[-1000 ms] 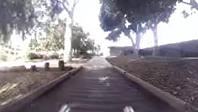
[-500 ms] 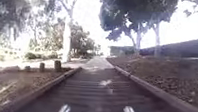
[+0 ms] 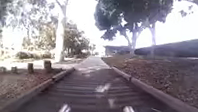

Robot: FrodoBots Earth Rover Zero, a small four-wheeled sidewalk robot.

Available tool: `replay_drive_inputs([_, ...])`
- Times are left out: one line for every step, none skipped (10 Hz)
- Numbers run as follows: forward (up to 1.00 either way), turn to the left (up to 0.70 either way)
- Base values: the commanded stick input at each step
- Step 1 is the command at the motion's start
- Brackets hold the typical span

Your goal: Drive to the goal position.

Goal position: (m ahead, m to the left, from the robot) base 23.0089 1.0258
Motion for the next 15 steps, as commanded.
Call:
replay_drive_inputs([1.0,-0.33])
replay_drive_inputs([1.0,-0.34])
replay_drive_inputs([1.0,0.0])
replay_drive_inputs([1.0,0.0])
replay_drive_inputs([1.0,0.0])
replay_drive_inputs([1.0,0.0])
replay_drive_inputs([1.0,0.0])
replay_drive_inputs([1.0,0.0])
replay_drive_inputs([1.0,0.0])
replay_drive_inputs([1.0,0.0])
replay_drive_inputs([1.0,0.0])
replay_drive_inputs([1.0,0.0])
replay_drive_inputs([1.0,0.0])
replay_drive_inputs([1.0,0.0])
replay_drive_inputs([1.0,0.0])
